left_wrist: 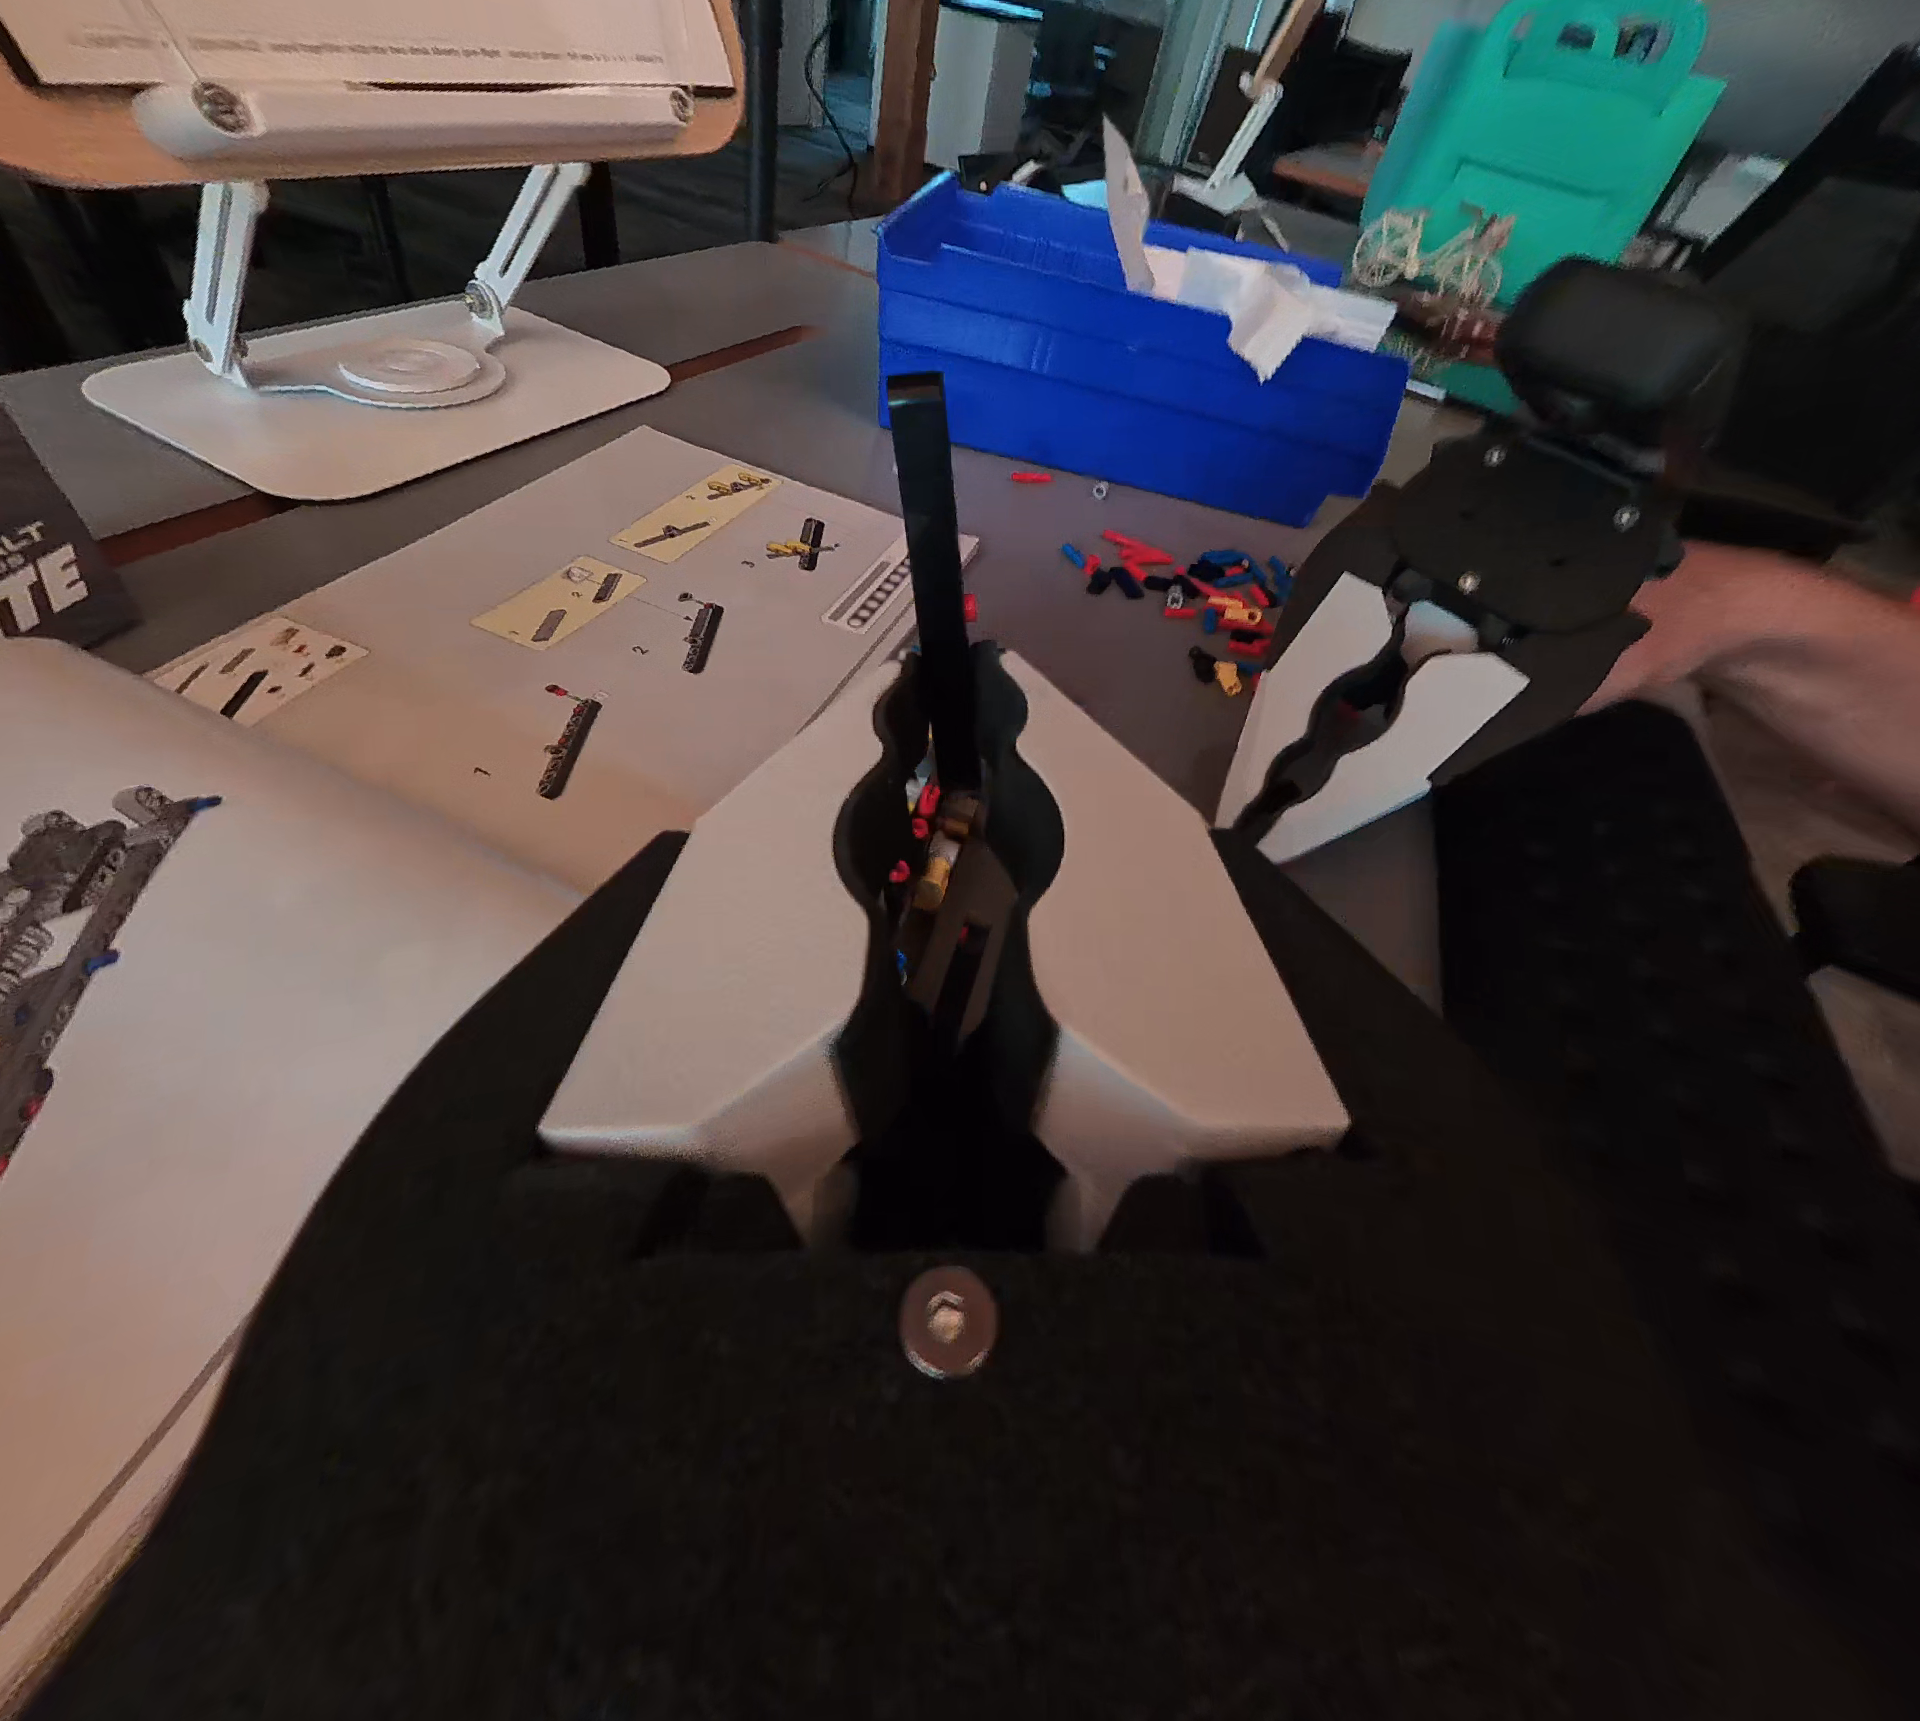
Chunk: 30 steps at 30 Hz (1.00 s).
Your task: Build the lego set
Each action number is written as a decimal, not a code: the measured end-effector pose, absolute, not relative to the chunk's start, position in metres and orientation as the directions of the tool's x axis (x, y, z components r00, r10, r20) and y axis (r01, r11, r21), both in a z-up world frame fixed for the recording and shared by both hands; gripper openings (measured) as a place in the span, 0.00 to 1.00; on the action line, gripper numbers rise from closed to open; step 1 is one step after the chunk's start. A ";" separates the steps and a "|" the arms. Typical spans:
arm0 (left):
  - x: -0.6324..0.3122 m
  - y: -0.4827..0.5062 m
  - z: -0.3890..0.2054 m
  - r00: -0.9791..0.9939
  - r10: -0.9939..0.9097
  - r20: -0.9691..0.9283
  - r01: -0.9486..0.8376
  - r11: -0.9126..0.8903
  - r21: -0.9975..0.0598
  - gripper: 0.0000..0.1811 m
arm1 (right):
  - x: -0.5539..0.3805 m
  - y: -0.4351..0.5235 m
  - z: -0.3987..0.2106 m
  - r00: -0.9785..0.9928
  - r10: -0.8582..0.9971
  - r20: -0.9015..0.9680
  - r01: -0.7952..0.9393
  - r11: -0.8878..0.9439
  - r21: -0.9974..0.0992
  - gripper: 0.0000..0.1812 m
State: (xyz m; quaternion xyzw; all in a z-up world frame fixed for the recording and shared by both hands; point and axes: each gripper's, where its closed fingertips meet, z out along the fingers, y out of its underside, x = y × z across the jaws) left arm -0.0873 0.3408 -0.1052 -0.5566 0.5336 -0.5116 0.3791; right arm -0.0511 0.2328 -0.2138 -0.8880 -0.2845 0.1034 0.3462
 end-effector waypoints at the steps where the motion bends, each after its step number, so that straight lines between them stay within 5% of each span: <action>1: -0.086 0.338 -0.108 -0.095 -0.987 0.126 -0.220 -0.103 -0.970 0.03 | -0.051 0.232 -0.213 0.814 0.580 0.012 0.442 -0.607 -0.660 0.03; 5: -0.082 0.317 -0.118 -0.124 -0.992 -0.014 -0.259 0.046 -0.965 0.03 | -0.062 0.246 -0.178 0.818 0.574 -0.034 0.371 -0.573 -0.731 0.03; 10: -0.080 0.301 -0.116 -0.163 -0.984 0.076 -0.252 -0.033 -0.967 0.04 | -0.084 0.274 -0.103 0.820 0.546 -0.172 0.058 -0.377 -0.924 0.02; 14: -0.081 0.302 -0.107 -0.164 -0.977 0.137 -0.219 -0.100 -0.971 0.04 | -0.091 0.285 -0.089 0.810 0.516 -0.279 -0.115 -0.327 -0.938 0.02; 26: -0.083 0.305 -0.103 -0.166 -0.975 0.149 -0.209 -0.113 -0.971 0.03 | -0.090 0.293 -0.107 0.877 0.435 -0.205 -0.041 -0.357 -0.933 0.02; 30: -0.083 0.303 -0.105 -0.162 -0.980 0.116 -0.217 -0.079 -0.973 0.04 | -0.062 0.265 -0.136 0.897 0.433 -0.092 0.216 -0.610 -0.762 0.02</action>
